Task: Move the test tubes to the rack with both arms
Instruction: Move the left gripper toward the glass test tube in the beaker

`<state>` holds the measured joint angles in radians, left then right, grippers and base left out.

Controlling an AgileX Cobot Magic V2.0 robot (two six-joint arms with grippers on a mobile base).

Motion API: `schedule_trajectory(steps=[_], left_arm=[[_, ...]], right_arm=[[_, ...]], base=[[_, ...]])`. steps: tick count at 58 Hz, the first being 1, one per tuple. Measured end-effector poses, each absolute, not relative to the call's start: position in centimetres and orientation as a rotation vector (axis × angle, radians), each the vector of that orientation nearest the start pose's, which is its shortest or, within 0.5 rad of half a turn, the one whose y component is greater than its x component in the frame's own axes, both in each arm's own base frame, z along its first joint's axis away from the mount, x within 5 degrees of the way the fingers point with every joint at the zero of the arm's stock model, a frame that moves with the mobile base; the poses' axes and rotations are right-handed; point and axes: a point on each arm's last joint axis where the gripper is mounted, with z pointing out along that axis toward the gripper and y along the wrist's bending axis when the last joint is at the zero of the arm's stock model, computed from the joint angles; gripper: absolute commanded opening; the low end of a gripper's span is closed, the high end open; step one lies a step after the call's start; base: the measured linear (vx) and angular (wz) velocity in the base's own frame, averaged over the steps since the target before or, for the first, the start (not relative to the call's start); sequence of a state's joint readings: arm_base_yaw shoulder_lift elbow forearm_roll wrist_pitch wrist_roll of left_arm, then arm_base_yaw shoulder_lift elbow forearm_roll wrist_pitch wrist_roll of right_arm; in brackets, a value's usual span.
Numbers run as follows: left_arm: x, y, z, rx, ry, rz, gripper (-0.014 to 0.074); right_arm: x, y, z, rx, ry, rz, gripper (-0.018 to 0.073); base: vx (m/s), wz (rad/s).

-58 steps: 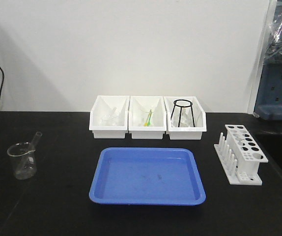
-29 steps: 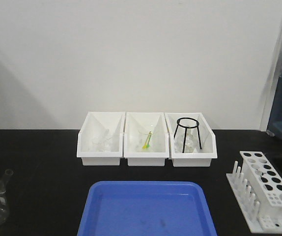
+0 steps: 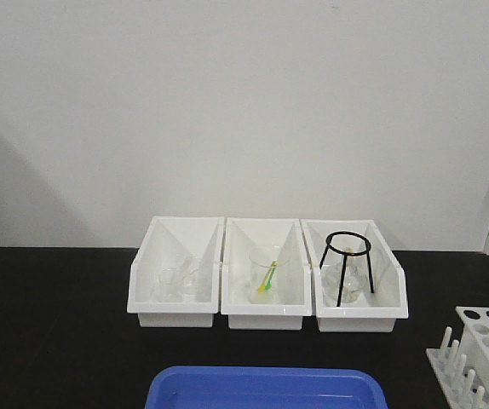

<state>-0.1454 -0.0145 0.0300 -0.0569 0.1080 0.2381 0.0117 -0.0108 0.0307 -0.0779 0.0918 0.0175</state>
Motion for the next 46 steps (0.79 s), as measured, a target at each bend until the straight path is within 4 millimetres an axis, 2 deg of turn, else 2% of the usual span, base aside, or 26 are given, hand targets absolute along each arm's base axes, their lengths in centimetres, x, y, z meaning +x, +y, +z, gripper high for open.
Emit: schedule_trajectory(steps=[46], left_arm=[[5.59,-0.87,19.4,0.266,1.585,0.023,-0.0021]], right_arm=[[5.69,0.0,19.51,-0.052,1.594,-0.043,-0.0008]], base=[[0.01,-0.01]])
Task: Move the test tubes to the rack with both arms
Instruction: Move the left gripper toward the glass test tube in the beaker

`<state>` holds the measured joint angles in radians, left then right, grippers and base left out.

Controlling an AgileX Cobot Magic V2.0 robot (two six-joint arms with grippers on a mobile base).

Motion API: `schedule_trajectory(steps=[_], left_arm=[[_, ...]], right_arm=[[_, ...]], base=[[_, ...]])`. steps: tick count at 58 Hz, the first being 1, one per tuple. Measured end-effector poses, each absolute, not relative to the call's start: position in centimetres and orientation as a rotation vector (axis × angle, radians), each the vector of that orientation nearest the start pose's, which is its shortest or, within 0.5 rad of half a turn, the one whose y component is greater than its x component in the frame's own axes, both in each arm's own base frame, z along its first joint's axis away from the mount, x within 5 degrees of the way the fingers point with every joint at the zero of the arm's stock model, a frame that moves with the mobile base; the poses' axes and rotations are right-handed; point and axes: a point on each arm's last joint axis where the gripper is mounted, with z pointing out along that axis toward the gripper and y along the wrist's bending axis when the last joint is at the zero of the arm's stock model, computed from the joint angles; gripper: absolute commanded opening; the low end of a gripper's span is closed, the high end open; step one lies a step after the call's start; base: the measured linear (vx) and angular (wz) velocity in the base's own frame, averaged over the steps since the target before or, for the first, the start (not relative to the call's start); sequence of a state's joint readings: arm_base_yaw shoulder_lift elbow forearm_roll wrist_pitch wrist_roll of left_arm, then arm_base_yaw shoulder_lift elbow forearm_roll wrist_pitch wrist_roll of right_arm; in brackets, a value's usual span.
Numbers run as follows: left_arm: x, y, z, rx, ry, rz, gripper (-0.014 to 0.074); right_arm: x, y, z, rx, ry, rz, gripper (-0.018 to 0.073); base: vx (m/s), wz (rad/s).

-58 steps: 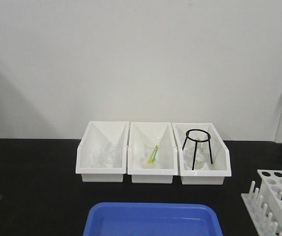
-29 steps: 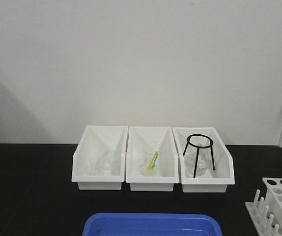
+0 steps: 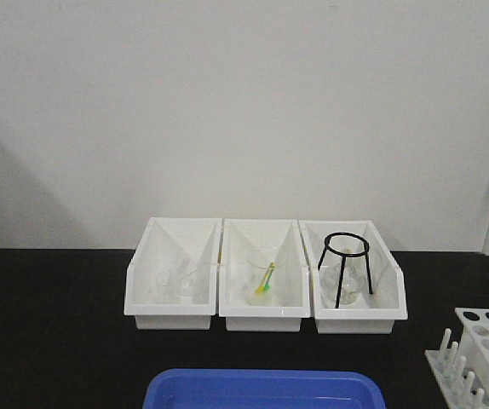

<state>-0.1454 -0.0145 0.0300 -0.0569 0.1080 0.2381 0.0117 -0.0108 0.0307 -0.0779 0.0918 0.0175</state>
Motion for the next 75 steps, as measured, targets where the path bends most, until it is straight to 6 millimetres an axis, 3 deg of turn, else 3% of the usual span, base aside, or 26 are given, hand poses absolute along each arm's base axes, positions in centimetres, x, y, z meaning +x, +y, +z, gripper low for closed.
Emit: schedule_trajectory(steps=[32,46,52,61,65,70,75], left_arm=[[5.6,-0.8,20.0,0.149,1.536,-0.081,-0.0021],[5.3,-0.7,22.0,0.094,1.317,-0.105,-0.0021],[5.2,-0.6,22.8,0.019,1.28,-0.185,-0.0021],[4.2,-0.5,27.8,0.022,1.223,-0.194,-0.0021],[4.0,-0.5,31.1,0.049,1.191,-0.16,-0.0021],[4.8,-0.6,35.2,0.078,1.192,-0.124,-0.0021],[6.5,-0.9,37.6,0.089,1.22,-0.112,-0.0021]], right_arm=[[5.7,0.0,19.6,-0.052,1.581,-0.043,-0.0008],[5.4,0.1,22.0,-0.035,1.326,-0.01,-0.0008],[5.0,0.1,23.9,-0.002,1.272,0.019,-0.0008],[4.6,0.1,30.2,-0.017,1.195,-0.004,-0.0008],[4.9,0.1,33.2,-0.025,1.175,-0.016,-0.0008],[6.7,0.1,36.3,-0.028,1.196,-0.02,-0.0008],[8.7,0.1,38.3,-0.03,1.226,-0.023,-0.0008]], base=[[0.0,0.0],[0.0,0.0],[0.0,0.0],[0.0,0.0],[0.0,0.0],[0.0,0.0],[0.0,0.0]])
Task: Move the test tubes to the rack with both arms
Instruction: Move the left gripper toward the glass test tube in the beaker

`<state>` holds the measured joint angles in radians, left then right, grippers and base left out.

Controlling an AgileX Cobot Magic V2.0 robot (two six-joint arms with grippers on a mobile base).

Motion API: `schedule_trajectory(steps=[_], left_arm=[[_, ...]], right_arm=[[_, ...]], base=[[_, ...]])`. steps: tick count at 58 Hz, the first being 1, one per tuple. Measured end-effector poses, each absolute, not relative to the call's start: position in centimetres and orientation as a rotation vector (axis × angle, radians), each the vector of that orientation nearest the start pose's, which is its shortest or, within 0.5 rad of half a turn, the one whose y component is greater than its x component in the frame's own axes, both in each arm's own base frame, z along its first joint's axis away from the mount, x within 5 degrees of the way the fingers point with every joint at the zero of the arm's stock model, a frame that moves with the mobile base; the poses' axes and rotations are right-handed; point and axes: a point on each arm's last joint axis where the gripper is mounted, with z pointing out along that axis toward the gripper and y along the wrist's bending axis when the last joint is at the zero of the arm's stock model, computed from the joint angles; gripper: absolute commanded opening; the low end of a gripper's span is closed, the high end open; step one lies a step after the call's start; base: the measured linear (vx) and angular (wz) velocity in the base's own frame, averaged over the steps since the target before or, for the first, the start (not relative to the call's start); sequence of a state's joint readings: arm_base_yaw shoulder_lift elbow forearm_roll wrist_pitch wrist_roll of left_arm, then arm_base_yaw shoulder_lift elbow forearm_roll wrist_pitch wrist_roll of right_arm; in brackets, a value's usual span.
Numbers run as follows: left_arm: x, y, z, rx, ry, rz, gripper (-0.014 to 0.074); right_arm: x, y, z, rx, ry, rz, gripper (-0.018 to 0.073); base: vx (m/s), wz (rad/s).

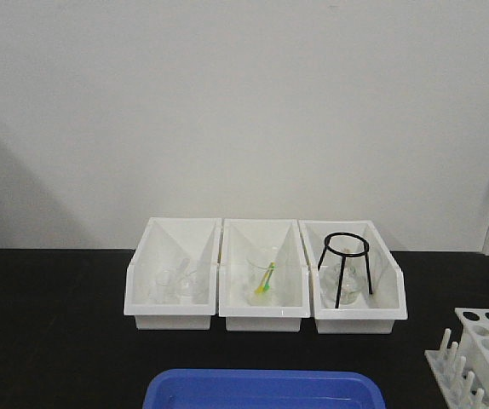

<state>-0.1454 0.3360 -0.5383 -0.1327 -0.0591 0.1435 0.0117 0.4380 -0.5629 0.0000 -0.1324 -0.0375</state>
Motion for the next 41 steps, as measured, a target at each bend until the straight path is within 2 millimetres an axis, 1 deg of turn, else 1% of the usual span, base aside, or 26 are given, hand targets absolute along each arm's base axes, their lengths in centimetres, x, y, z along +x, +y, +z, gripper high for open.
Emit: schedule_trajectory(steps=[1,4,7,10,13,19,23,31,37,41], left_arm=[[7.0,-1.0,38.2,0.091,1.229,-0.11,-0.0021],[8.2,-1.1,39.3,0.094,1.244,-0.108,-0.0021],[9.6,-1.3,39.8,0.097,1.279,-0.106,-0.0021],[11.3,-1.6,39.8,0.102,1.326,-0.103,-0.0021],[12.5,-1.8,39.6,0.105,1.361,-0.101,-0.0021],[14.4,-2.0,38.6,0.112,1.438,-0.099,-0.0018],[15.2,-2.2,38.1,0.117,1.476,-0.099,-0.0015],[15.6,-2.2,37.8,0.122,1.499,-0.096,0.0027],[15.7,-2.3,37.8,0.141,1.499,-0.075,0.0101],[15.7,-2.3,37.8,0.168,1.496,-0.046,0.0167]], right_arm=[[9.0,0.1,38.7,-0.03,1.227,-0.023,-0.0008],[10.4,0.1,39.3,-0.031,1.257,-0.022,-0.0008],[11.8,0.1,39.5,-0.028,1.289,-0.018,-0.0008],[13.0,0.1,39.3,-0.029,1.327,-0.018,-0.0008],[14.1,0.2,38.9,-0.029,1.366,-0.018,-0.0008],[15.5,0.2,38.0,-0.03,1.431,-0.017,-0.0005],[16.2,0.2,37.4,-0.031,1.478,-0.017,-0.0001],[16.5,0.2,36.9,-0.031,1.528,-0.014,0.0028],[16.5,0.2,36.6,-0.032,1.555,-0.014,0.0103],[16.5,0.2,36.4,-0.032,1.575,-0.014,0.0183]], base=[[0.0,0.0],[0.0,0.0],[0.0,0.0],[0.0,0.0],[0.0,0.0],[0.0,0.0],[0.0,0.0],[0.0,0.0],[0.0,0.0],[0.0,0.0]])
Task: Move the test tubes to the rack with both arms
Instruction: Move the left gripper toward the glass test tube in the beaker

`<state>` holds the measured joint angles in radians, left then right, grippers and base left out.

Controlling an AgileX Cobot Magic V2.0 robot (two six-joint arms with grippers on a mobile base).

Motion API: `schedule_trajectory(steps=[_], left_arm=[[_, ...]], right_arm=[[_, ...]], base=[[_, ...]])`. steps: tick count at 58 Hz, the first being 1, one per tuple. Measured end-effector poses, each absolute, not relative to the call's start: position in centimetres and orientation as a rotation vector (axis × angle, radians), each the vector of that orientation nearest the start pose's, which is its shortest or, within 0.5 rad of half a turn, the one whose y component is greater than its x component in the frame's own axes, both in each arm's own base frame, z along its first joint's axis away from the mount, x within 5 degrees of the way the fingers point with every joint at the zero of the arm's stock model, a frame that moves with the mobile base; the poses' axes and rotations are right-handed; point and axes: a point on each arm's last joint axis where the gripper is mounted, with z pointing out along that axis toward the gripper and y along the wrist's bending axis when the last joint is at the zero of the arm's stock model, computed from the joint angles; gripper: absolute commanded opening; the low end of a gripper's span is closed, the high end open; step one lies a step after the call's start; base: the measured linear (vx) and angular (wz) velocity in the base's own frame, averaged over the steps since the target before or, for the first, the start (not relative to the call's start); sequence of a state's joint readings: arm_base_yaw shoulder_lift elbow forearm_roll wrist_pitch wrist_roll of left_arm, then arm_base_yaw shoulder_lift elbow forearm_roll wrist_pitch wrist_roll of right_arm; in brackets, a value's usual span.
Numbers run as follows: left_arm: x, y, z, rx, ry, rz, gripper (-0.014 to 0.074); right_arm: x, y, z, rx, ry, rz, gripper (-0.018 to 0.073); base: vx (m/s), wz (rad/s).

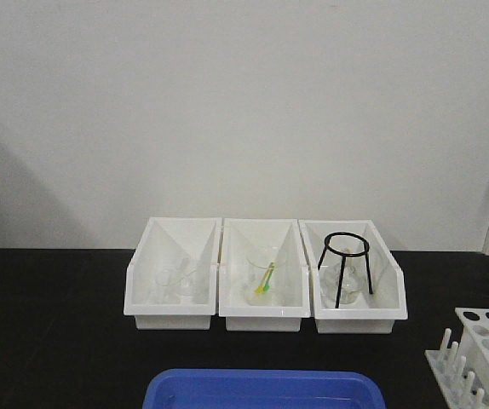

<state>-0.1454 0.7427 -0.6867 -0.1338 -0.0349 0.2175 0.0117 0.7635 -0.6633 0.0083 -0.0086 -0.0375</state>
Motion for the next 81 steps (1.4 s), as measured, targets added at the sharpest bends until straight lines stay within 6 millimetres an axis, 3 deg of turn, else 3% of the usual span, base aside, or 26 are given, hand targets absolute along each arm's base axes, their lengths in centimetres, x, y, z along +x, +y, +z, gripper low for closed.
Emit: schedule_trajectory(steps=[13,23,34,49,69,81], left_arm=[[15.7,-2.3,37.5,0.283,1.519,0.061,0.0496],[16.3,-2.5,36.6,0.396,1.578,0.141,0.0628],[18.5,-2.8,34.8,0.448,1.669,0.158,0.0624],[21.3,-3.3,31.2,0.539,1.839,0.169,0.0578],[18.3,-2.7,21.9,0.699,2.037,0.213,0.0571],[17.8,-2.2,21.0,0.672,1.852,0.326,0.0571]], right_arm=[[16.5,0.2,36.3,-0.033,1.593,-0.014,0.0529],[16.5,0.2,36.4,-0.032,1.576,-0.014,0.0656],[16.5,0.2,36.6,-0.032,1.557,-0.014,0.0641],[16.5,0.2,36.7,-0.031,1.548,-0.014,0.0548],[16.5,0.2,36.7,-0.031,1.541,-0.014,0.0445],[16.5,0.2,36.8,-0.031,1.526,-0.015,0.0431]], base=[[0.0,0.0],[0.0,0.0],[0.0,0.0],[0.0,0.0],[0.0,0.0],[0.0,0.0]])
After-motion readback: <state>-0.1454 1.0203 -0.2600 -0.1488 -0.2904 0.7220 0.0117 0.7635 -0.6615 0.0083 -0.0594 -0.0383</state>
